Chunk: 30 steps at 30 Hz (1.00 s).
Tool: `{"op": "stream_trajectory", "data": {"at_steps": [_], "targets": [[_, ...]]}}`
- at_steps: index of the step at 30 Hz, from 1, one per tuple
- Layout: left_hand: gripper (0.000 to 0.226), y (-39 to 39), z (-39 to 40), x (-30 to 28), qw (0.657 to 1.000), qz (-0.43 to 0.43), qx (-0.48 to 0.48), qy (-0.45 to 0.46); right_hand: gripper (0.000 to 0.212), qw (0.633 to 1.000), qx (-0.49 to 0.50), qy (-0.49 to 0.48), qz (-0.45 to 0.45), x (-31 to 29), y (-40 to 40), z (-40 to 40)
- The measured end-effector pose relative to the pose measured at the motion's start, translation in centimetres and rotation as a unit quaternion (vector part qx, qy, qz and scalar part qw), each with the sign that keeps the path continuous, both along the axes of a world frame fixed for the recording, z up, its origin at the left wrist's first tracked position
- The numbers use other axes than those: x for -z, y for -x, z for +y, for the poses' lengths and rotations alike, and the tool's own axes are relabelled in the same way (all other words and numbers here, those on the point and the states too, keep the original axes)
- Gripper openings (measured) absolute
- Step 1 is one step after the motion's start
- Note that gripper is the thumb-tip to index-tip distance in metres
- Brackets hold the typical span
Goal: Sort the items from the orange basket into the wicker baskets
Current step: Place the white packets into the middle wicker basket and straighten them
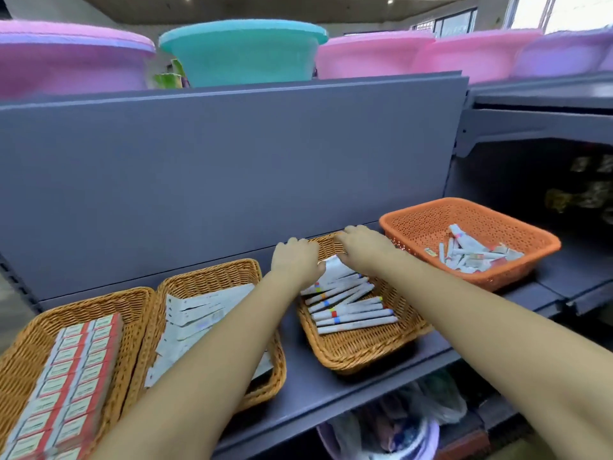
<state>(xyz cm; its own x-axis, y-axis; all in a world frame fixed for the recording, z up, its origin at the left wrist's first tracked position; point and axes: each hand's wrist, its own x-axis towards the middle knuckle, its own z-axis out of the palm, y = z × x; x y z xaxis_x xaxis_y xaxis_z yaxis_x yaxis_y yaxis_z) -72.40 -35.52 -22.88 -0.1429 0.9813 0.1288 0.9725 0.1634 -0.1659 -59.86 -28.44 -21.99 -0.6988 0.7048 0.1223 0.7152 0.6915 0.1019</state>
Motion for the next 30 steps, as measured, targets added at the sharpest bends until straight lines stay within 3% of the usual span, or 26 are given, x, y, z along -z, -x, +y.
{"op": "stream_trajectory", "data": {"at_steps": [10,14,21,30], "targets": [[0.041,-8.9,7.7,-2.5,0.999,-0.023,0.029,-0.025,0.034,0.998,0.051,0.012,0.037,-1.1,-10.0,7.6],[0.042,-11.5,10.9,-2.5,0.998,-0.028,0.058,-0.02,0.042,0.994,0.105,0.023,0.028,-0.9,-13.1,10.0],[0.04,-15.4,15.6,-1.7,0.994,-0.035,0.098,-0.015,0.04,0.979,0.193,0.058,0.017,0.5,-18.2,14.3],[0.035,-19.8,21.8,0.0,0.988,-0.111,0.052,0.094,0.036,0.981,0.168,0.092,-0.022,0.9,-21.1,20.7]]}}
